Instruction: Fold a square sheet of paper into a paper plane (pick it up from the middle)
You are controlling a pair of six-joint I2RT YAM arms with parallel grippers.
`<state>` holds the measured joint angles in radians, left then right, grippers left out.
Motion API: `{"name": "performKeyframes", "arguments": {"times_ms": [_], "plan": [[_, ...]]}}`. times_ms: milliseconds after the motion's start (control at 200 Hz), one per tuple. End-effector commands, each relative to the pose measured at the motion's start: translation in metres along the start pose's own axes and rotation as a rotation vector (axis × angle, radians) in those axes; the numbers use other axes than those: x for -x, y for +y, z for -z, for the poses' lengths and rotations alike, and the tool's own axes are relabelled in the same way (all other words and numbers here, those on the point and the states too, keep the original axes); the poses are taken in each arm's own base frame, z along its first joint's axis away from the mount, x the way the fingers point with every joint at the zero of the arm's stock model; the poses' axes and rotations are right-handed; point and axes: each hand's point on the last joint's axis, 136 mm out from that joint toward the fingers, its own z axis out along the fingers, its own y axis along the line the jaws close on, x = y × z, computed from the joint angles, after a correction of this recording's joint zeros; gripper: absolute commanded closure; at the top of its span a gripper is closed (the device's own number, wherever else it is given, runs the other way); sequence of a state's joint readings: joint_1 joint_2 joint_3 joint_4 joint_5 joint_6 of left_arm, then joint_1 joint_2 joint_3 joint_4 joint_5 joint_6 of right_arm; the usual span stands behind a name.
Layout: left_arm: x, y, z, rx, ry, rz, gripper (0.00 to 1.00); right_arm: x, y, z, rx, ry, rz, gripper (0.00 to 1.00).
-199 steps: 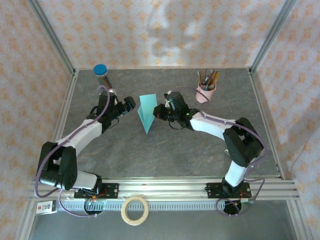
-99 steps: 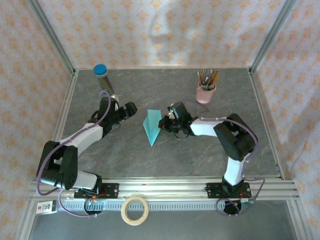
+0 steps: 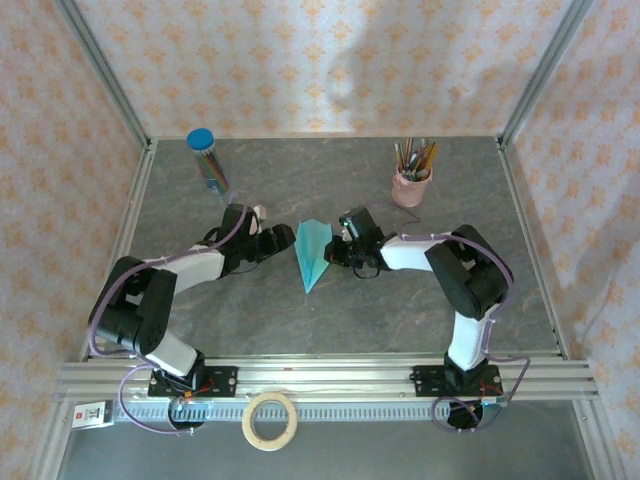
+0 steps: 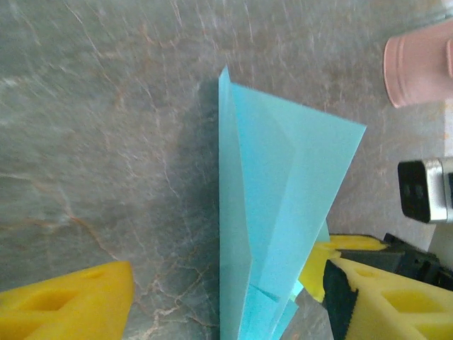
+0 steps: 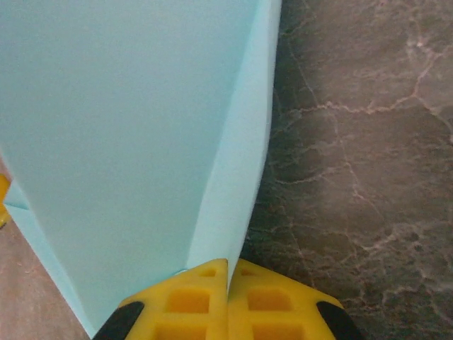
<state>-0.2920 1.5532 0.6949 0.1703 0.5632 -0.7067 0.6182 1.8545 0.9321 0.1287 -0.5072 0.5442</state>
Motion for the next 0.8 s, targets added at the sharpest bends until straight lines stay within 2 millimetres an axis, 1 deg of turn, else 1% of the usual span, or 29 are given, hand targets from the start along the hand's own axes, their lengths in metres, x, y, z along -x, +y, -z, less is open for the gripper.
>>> {"name": "performKeyframes", "arguments": {"times_ms": [0,110,190,325,425,470,541,716,796], "plan": [[-0.004,-0.016,-0.008,-0.04,0.035,-0.05,0.29,0.007,-0.008,-0.002,-0.043,-0.013,0.016,0.95],[-0.008,-0.006,-0.016,0.021,0.054,-0.057,0.39,0.007,-0.009,-0.003,-0.047,-0.012,0.016,0.95],[-0.009,-0.005,-0.02,0.022,0.062,-0.054,0.44,0.008,-0.009,-0.003,-0.048,-0.014,0.014,0.95],[-0.013,-0.011,-0.027,-0.004,0.095,-0.069,0.46,0.008,-0.009,-0.003,-0.047,-0.011,0.015,0.95],[-0.013,-0.015,-0.03,-0.014,0.108,-0.08,0.46,0.009,-0.008,-0.003,-0.046,-0.012,0.018,0.95],[-0.013,-0.016,-0.032,-0.016,0.115,-0.083,0.48,0.009,-0.009,-0.004,-0.047,-0.01,0.017,0.95],[-0.013,-0.015,-0.035,-0.01,0.122,-0.084,0.54,0.009,-0.01,-0.004,-0.049,-0.009,0.014,0.95],[-0.013,-0.011,-0.041,0.006,0.127,-0.078,0.72,0.01,-0.009,-0.003,-0.051,-0.016,0.016,0.95],[-0.009,-0.01,-0.039,0.019,0.109,-0.074,0.77,0.013,-0.008,-0.001,-0.054,-0.026,0.017,0.95]]}}
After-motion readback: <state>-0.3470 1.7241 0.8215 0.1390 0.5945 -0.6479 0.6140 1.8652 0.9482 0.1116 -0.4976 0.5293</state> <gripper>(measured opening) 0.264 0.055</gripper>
